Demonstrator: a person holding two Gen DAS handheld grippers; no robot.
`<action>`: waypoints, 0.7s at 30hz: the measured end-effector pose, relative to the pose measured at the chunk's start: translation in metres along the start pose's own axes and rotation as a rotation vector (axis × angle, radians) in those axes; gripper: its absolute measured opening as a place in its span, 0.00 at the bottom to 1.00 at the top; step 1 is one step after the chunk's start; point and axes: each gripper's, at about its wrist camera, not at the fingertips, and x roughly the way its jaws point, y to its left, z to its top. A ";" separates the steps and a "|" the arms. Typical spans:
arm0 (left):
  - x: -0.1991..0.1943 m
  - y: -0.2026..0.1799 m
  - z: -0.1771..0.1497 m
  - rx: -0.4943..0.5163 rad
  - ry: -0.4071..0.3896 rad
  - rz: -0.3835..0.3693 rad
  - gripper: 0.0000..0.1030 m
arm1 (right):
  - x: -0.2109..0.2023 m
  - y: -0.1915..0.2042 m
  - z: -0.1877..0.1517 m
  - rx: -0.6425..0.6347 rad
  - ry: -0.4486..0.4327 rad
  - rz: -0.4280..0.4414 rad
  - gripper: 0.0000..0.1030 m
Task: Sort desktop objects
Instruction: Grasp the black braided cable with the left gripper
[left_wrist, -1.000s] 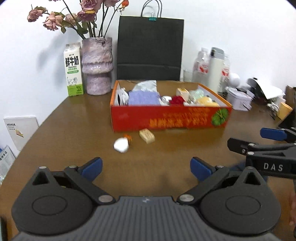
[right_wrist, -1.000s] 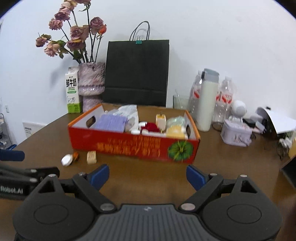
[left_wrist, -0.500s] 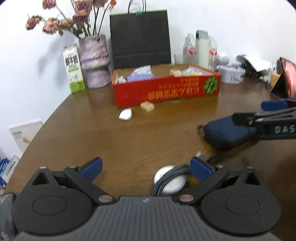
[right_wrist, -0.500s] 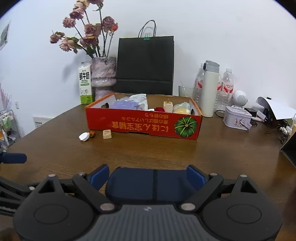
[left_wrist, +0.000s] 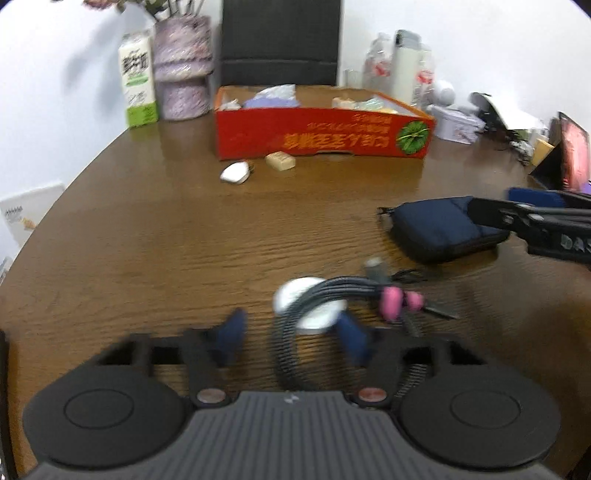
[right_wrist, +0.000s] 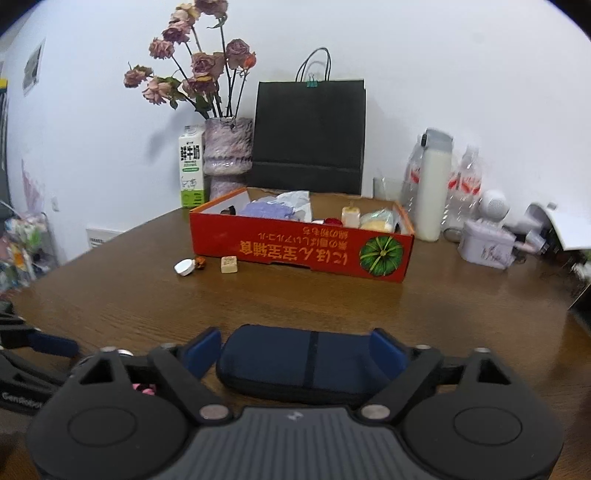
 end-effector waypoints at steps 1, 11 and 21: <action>0.001 -0.002 0.000 0.002 -0.004 0.006 0.30 | 0.001 -0.004 0.000 0.022 0.011 0.030 0.64; -0.029 -0.030 0.010 0.107 -0.202 0.013 0.12 | -0.005 0.015 -0.001 0.002 -0.024 0.206 0.62; -0.042 0.008 0.056 -0.158 -0.264 -0.125 0.11 | -0.010 0.001 -0.003 0.067 -0.036 0.179 0.67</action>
